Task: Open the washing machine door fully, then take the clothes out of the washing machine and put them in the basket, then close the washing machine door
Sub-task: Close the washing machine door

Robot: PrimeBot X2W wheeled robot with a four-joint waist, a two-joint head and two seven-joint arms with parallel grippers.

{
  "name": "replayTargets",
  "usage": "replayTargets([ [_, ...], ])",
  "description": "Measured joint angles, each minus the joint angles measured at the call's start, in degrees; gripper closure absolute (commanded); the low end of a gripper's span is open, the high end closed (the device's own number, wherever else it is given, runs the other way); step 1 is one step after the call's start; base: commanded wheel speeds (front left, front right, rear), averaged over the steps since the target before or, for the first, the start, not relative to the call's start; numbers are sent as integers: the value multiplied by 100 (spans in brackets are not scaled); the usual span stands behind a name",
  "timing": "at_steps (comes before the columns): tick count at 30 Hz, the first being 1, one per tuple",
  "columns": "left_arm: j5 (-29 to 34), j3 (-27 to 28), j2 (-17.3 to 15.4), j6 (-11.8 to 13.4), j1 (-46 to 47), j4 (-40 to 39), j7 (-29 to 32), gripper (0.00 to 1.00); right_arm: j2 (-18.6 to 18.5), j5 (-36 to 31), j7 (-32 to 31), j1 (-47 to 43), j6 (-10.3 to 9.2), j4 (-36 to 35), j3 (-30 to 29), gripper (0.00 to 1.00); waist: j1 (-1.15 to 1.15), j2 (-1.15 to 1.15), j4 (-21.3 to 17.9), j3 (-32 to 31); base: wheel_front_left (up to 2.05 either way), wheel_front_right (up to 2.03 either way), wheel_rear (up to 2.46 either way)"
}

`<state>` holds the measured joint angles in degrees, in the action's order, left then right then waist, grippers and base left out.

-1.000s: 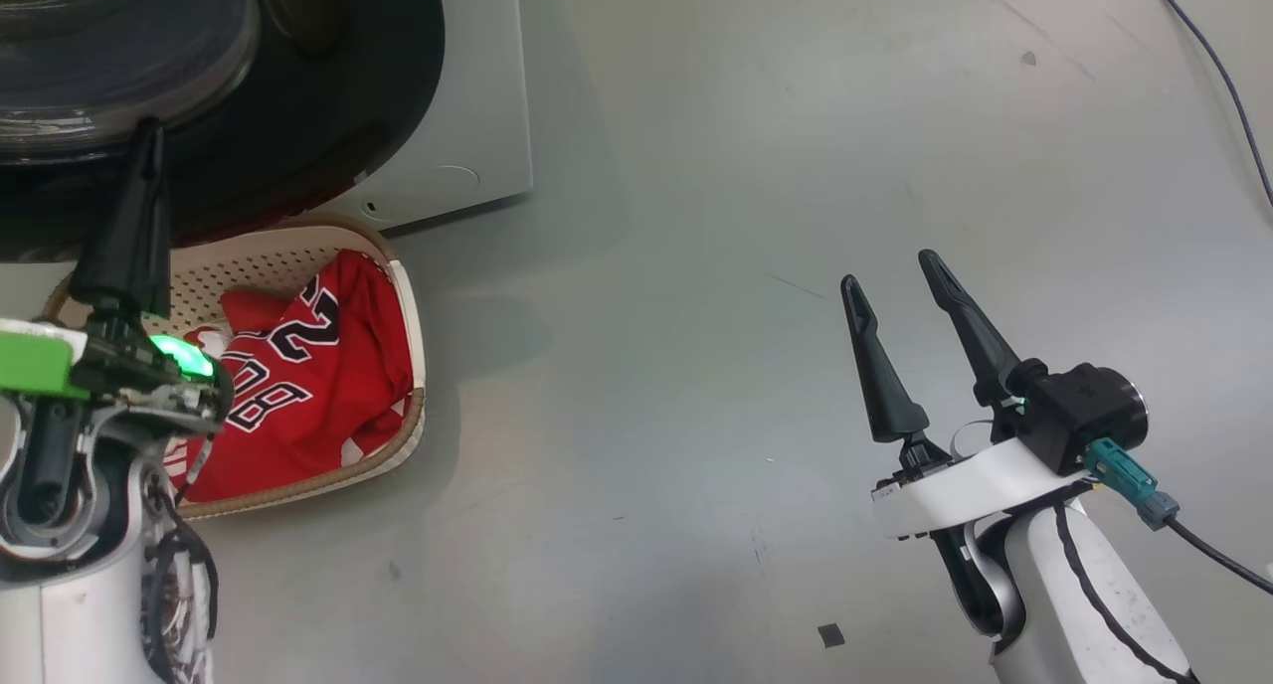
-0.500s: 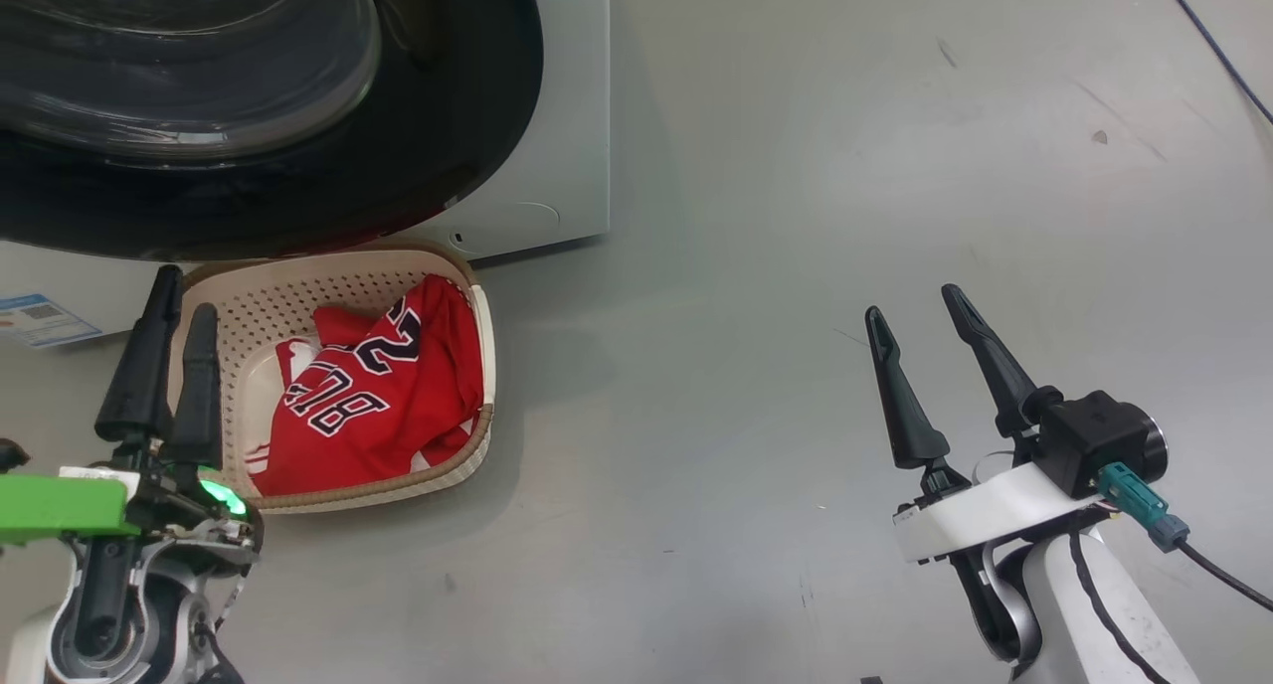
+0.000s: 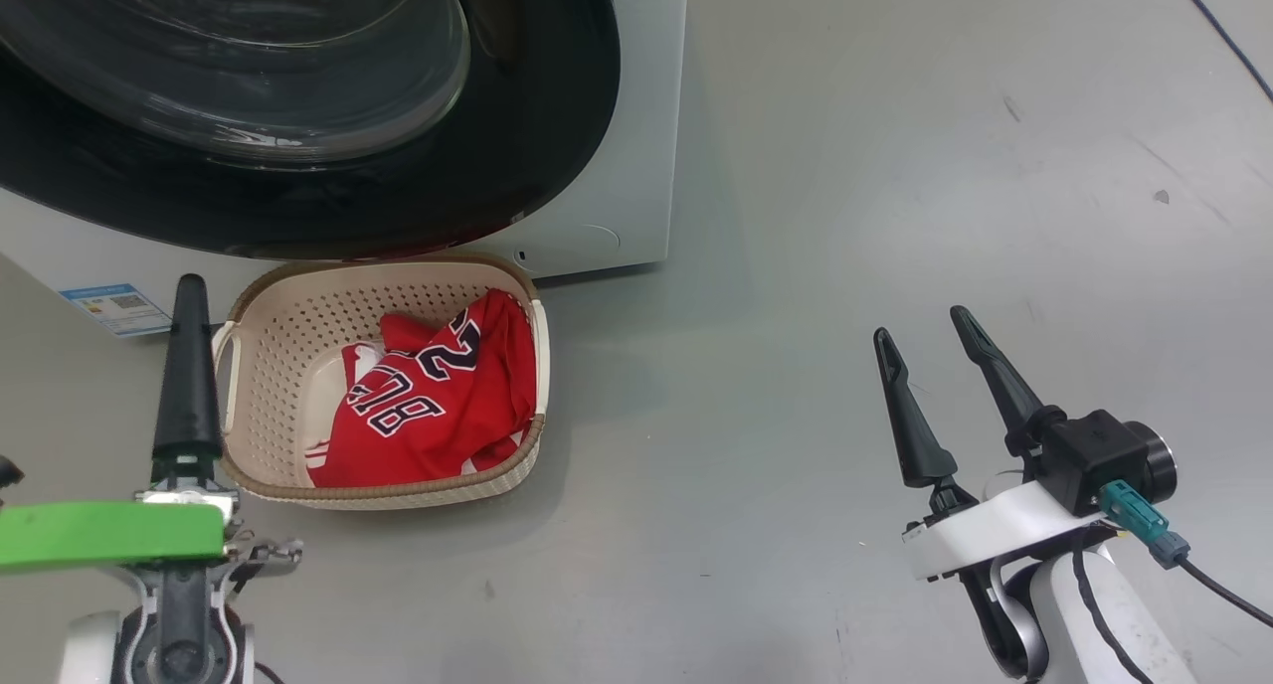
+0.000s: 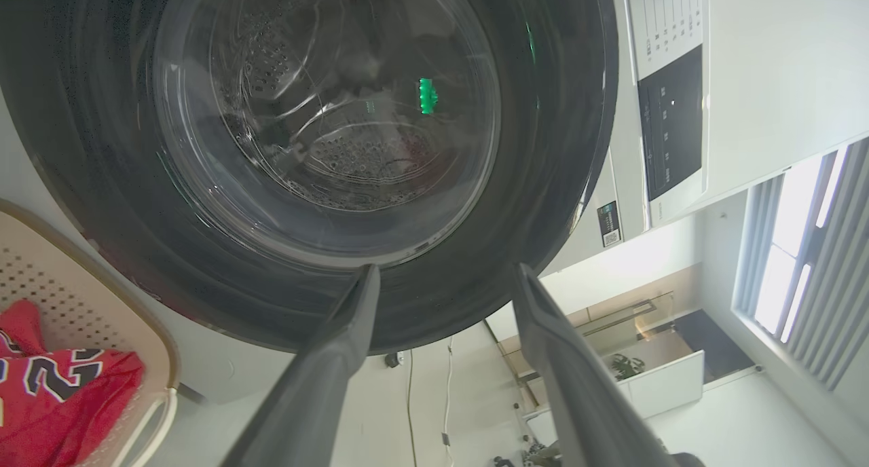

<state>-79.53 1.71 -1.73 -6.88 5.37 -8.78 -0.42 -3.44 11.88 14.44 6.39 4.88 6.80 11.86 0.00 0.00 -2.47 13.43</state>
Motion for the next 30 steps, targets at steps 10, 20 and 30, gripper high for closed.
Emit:
replayTargets([
  [10,2646,-575,-523,-3,-348,60,-915,0,-20,-96,0,-127,-1,-78,-84,0,0,0,192,-192,0,0,0],
  [20,4628,-946,-861,552,-680,257,-1276,0,-24,-200,1,-391,-29,-74,-60,0,0,0,304,-466,0,0,0],
  [30,5408,-1265,-883,1146,-1016,477,-1274,0,-13,-255,0,-714,-160,-14,-93,0,0,0,281,-672,0,0,0],
])
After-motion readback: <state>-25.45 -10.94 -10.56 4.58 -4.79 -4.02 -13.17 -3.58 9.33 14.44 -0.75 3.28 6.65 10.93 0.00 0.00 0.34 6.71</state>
